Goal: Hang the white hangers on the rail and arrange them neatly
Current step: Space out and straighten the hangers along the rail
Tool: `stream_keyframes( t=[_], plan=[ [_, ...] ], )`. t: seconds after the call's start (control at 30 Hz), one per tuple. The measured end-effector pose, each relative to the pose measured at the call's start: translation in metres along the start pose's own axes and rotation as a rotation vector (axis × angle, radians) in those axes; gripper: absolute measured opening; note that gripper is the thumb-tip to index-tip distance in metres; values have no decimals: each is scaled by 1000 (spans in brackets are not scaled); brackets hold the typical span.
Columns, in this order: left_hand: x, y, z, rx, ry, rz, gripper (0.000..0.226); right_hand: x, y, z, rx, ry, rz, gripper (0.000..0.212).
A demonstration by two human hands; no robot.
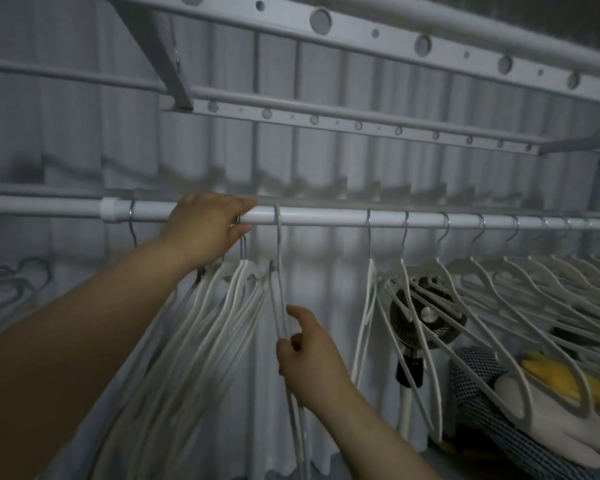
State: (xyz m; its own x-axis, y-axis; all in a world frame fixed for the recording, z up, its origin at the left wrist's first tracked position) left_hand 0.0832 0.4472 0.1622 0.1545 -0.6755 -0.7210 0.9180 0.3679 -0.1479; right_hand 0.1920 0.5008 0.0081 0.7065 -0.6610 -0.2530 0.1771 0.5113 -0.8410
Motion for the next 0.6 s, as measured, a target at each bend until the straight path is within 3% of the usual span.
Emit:
stream_keyframes(
  t=[0.37,0.6],
  plan=[
    [3,-3,2,22,18,3,44,-1,33,47,-89,202,-33,46],
    [3,-3,2,13,9,19,44,-2,38,52,-98,212,-23,45]
  ],
)
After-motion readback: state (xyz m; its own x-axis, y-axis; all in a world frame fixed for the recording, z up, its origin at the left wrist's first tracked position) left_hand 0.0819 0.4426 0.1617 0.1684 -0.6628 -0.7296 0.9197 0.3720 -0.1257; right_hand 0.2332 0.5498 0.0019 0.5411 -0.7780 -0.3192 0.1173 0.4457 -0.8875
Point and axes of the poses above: each hand's wrist, its own x-axis away from the middle knuckle, its own z-axis out of the back of the hand, y = z × x, the point moved 9 cm from there along -x, towards the middle knuckle, and after that the axes turned 4 degrees about -z, right-handed, at the moved point
